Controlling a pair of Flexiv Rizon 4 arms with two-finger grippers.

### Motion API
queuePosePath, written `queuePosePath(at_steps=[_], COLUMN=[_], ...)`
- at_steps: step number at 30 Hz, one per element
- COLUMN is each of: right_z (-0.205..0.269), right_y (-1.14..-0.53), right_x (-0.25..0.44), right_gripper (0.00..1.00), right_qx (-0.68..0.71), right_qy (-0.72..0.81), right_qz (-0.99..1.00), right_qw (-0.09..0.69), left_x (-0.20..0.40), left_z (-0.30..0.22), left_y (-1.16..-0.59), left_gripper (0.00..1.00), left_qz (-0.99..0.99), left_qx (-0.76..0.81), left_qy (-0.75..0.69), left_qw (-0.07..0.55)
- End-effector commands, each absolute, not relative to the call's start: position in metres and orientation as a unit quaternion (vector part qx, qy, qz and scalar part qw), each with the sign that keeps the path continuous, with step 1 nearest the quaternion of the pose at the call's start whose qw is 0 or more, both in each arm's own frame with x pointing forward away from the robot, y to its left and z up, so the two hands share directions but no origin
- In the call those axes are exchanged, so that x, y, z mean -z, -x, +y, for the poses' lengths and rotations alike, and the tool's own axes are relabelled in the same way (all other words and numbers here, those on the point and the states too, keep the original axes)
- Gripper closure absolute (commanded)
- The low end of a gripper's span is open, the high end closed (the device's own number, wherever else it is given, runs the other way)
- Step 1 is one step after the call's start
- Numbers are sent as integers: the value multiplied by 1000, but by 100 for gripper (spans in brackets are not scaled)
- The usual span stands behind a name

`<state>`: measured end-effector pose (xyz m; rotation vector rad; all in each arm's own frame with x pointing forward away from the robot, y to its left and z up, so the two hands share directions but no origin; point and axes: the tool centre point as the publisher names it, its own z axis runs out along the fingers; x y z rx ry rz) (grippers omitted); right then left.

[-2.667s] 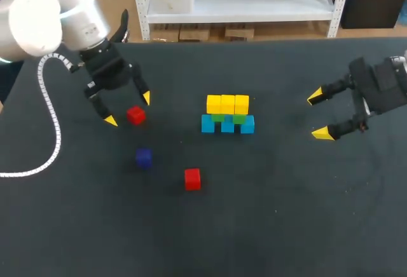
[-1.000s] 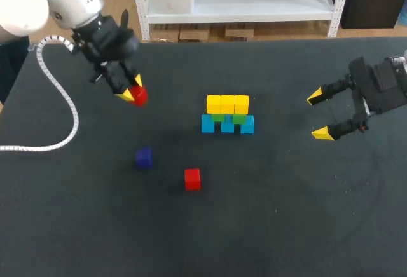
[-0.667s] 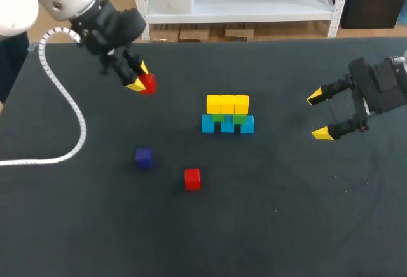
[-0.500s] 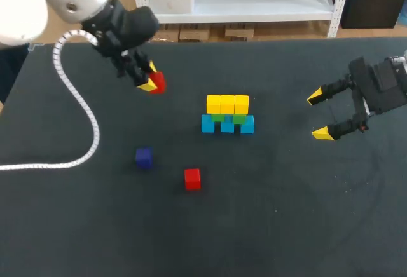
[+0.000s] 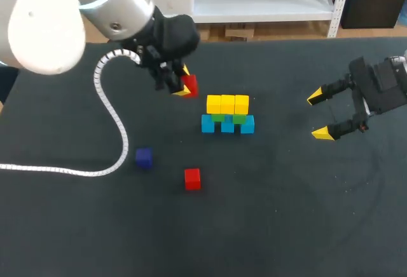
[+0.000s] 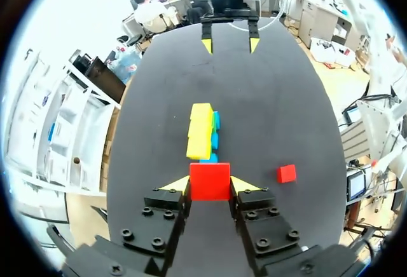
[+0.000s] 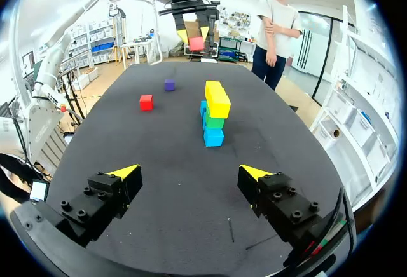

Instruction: Place the blue cubes, place green cubes on the blue cubes, place the yellow cubes on the green cubes, then place the red cubes on the yellow cubes, and place purple cube on the red cubes.

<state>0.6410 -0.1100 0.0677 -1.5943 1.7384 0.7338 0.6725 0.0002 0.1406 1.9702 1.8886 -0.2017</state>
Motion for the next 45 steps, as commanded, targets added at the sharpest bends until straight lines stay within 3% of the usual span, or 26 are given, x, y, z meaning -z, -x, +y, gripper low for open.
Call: queuePosePath(at_steps=[1,21,45], right_z=[-110,-110,-110], right_y=[-641,-641,-641], right_x=[-67,-67,-67], right_gripper=[0,0,0], right_qx=[-281,-281,-281], right_qy=[609,609,609], right_qz=[664,664,664], right_qw=[331,331,331], left_x=[-137,-126,-117], left_z=[-16,-63,-67], left_y=[-677,-685,-700], left_gripper=[100,100,100], left_qz=[668,647,659], left_qx=[75,74,83], left_qy=[-718,-743,-731], left_qw=[182,153,158])
